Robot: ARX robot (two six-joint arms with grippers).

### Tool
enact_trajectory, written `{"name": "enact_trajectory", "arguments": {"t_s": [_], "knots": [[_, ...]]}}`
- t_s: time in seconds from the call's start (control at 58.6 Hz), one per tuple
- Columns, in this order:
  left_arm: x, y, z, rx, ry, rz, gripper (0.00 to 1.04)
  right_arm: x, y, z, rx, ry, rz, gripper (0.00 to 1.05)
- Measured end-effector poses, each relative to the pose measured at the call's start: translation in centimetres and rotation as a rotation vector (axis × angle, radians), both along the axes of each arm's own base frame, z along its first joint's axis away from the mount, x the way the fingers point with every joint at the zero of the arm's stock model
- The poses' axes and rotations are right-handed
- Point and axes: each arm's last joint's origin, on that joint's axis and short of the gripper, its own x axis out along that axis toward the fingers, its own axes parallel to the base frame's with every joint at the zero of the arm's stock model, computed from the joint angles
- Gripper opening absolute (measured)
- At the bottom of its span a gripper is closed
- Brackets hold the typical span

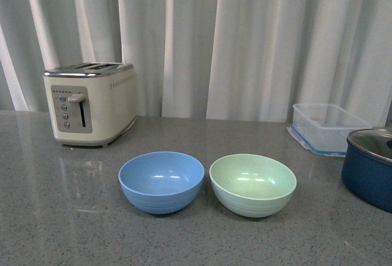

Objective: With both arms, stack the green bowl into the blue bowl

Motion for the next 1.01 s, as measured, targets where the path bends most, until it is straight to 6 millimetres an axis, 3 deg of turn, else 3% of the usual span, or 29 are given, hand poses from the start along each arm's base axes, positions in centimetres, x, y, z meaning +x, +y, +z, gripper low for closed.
{"name": "enact_trajectory", "arguments": {"t_s": [0.119,1.007], "knots": [[-0.6,0.0,-0.7,0.0,-0.013,0.0,0.04,0.0,0.0,0.0,0.0,0.0,0.0,0.95],[-3.4,0.0,-0.1,0.0,-0.032,0.0,0.04,0.0,0.0,0.0,0.0,0.0,0.0,0.95]]}}
